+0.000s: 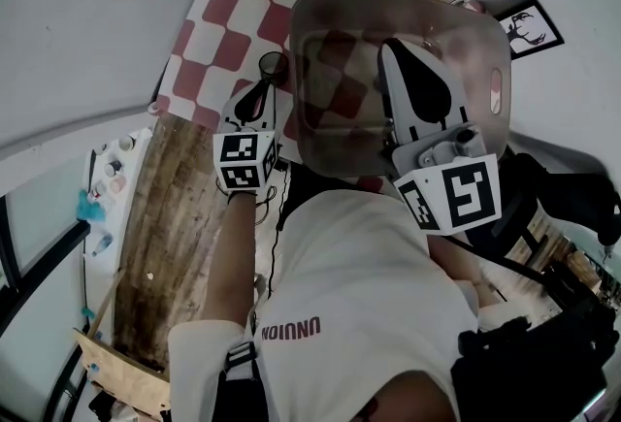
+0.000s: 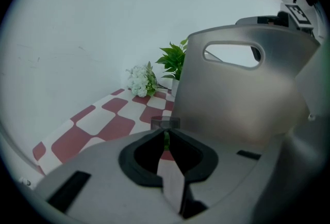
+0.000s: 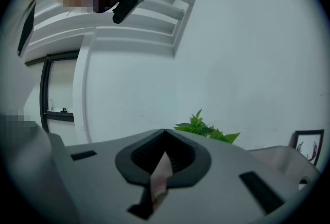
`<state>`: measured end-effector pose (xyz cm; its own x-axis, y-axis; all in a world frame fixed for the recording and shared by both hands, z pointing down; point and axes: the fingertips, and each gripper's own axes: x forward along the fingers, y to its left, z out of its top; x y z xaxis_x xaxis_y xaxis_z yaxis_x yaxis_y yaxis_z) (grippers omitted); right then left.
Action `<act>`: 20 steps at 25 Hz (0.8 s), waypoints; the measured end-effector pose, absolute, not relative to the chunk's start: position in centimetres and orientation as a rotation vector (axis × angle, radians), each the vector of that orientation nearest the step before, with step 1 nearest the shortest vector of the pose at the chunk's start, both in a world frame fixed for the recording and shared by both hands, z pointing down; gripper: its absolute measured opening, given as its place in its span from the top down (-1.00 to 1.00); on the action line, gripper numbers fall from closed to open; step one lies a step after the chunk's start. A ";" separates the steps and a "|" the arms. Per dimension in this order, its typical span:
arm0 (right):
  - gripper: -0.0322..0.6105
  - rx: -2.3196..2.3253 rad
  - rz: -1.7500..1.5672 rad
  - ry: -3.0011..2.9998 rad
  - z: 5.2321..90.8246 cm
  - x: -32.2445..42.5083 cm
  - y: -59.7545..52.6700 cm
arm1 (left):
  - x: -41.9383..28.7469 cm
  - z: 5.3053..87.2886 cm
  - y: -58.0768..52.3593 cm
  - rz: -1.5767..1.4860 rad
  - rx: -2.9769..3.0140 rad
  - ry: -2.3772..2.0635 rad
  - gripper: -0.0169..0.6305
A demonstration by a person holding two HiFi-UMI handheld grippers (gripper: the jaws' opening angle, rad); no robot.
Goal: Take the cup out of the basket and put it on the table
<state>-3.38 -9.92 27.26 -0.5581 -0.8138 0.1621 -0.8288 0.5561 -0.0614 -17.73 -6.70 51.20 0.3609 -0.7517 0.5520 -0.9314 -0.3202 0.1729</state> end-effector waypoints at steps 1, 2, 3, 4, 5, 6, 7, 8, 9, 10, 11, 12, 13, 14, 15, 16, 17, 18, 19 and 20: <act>0.84 1.414 0.198 -2.668 27.3 -3.4 -9.9 | -17.7 51.3 -6.7 0.521 2.163 -1.459 0.81; 0.84 1.413 0.198 -2.668 27.3 -3.4 -9.9 | -17.7 51.5 -6.7 0.523 2.160 -1.457 0.81; 0.85 1.413 0.197 -2.668 27.3 -3.4 -9.9 | -17.7 51.6 -6.7 0.523 2.156 -1.457 0.81; 0.84 1.414 0.195 -2.668 27.3 -3.4 -9.9 | -17.7 51.8 -6.6 0.523 2.153 -1.456 0.81; 0.85 1.415 0.194 -2.668 27.3 -3.3 -9.9 | -17.7 51.9 -6.6 0.523 2.151 -1.457 0.81; 0.84 1.416 0.194 -2.667 27.3 -3.3 -9.9 | -17.7 52.0 -6.6 0.524 2.149 -1.456 0.81; 0.84 1.417 0.194 -2.666 27.3 -3.3 -9.9 | -17.7 52.1 -6.6 0.526 2.149 -1.456 0.81; 0.85 1.418 0.195 -2.666 27.3 -3.2 -10.0 | -17.7 52.2 -6.6 0.528 2.151 -1.455 0.81; 0.84 1.418 0.195 -2.665 27.3 -3.2 -10.0 | -17.6 52.2 -6.5 0.527 2.153 -1.454 0.81; 0.85 1.418 0.196 -2.664 27.3 -3.2 -10.0 | -17.6 52.2 -6.5 0.526 2.155 -1.453 0.81; 0.85 1.418 0.197 -2.664 27.3 -3.3 -10.0 | -17.6 52.3 -6.4 0.525 2.156 -1.451 0.81; 0.85 1.418 0.197 -2.664 27.3 -3.3 -10.0 | -17.6 52.4 -6.4 0.527 2.158 -1.450 0.81; 0.85 1.417 0.198 -2.663 27.3 -3.3 -10.0 | -17.6 52.5 -6.3 0.529 2.159 -1.449 0.81; 0.85 1.416 0.198 -2.663 27.3 -3.3 -10.0 | -17.6 52.5 -6.3 0.530 2.162 -1.449 0.81; 0.85 1.415 0.198 -2.663 27.3 -3.3 -10.0 | -17.5 52.6 -6.2 0.529 2.163 -1.449 0.81; 0.85 1.414 0.198 -2.663 27.4 -3.3 -10.0 | -17.6 52.6 -6.2 0.528 2.163 -1.449 0.81; 0.85 1.414 0.198 -2.663 27.4 -3.3 -10.0 | -17.6 52.7 -6.2 0.526 2.162 -1.447 0.81; 0.84 1.414 0.198 -2.663 27.4 -3.3 -10.0 | -17.6 52.7 -6.1 0.524 2.160 -1.445 0.81; 0.85 1.416 0.199 -2.663 27.4 -3.3 -10.1 | -17.6 52.8 -6.1 0.522 2.158 -1.442 0.81; 0.85 1.417 0.199 -2.662 27.4 -3.3 -10.1 | -17.6 52.8 -6.0 0.521 2.158 -1.439 0.81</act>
<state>-3.26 -10.07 27.40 -0.5548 -0.8152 0.1659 -0.8308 0.5533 -0.0598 -17.57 -5.99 52.82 0.3709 -0.7402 0.5608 -0.9276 -0.3234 0.1867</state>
